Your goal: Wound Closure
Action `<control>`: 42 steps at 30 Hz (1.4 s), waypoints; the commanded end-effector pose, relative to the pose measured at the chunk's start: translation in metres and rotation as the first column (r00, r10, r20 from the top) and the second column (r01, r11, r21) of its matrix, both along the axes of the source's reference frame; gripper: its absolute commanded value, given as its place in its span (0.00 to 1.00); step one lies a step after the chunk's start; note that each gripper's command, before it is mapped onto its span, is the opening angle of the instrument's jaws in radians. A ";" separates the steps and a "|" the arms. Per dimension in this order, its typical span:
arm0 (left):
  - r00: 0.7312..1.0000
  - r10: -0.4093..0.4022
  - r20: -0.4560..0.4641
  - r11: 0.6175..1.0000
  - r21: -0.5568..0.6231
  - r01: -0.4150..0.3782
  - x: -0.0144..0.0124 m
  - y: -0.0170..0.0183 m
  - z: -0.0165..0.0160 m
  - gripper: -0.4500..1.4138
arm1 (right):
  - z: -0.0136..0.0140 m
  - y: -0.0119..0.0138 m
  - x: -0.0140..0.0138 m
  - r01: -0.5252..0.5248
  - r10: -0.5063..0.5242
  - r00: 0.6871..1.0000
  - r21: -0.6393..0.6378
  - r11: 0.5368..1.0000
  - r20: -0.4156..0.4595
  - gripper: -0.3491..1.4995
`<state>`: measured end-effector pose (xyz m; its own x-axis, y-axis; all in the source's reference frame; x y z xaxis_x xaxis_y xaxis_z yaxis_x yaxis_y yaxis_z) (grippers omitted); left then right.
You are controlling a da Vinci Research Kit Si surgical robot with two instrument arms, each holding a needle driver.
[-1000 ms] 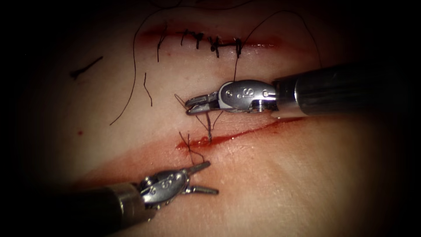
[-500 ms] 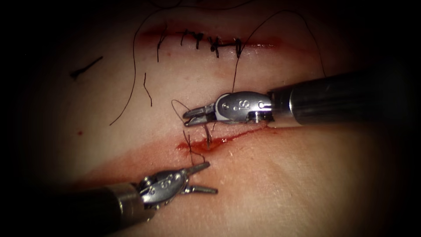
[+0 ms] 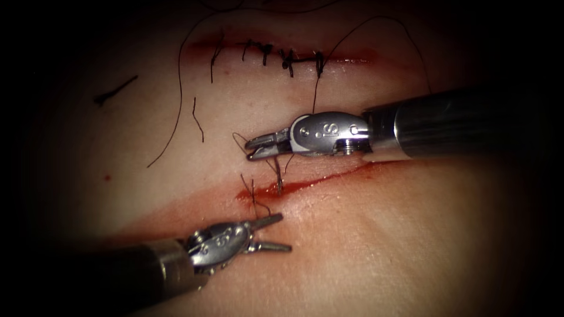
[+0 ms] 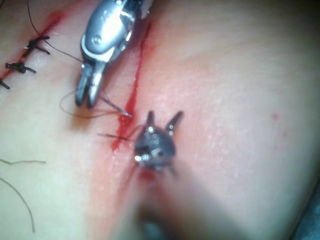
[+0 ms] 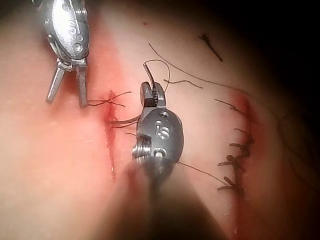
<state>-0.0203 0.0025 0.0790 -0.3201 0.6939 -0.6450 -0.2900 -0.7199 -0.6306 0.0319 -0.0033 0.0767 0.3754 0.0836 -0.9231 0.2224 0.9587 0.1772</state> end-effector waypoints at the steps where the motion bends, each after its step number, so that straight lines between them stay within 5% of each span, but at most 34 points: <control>1: 1.000 -0.016 -0.011 1.000 0.009 0.016 0.0000 0.0004 0.0014 0.41 | 0.0001 -0.0004 0.0006 0.000 0.000 1.000 0.004 1.000 -0.005 0.00; 10: 0.997 -0.051 -0.058 0.999 0.006 0.051 0.0024 0.0028 0.0047 0.34 | -0.0022 0.0002 0.0004 -0.001 0.001 1.000 -0.002 1.000 -0.020 0.00; 19: 0.995 -0.037 -0.097 0.999 0.004 0.038 0.0014 0.0018 0.0066 0.34 | -0.0027 0.0001 0.0005 -0.006 0.005 1.000 -0.007 1.000 -0.020 0.00; 42: 0.996 -0.021 -0.091 1.000 0.010 0.022 0.0014 0.0005 0.0061 0.35 | 0.0011 -0.0011 0.0008 0.049 -0.045 0.999 -0.148 0.988 0.028 0.00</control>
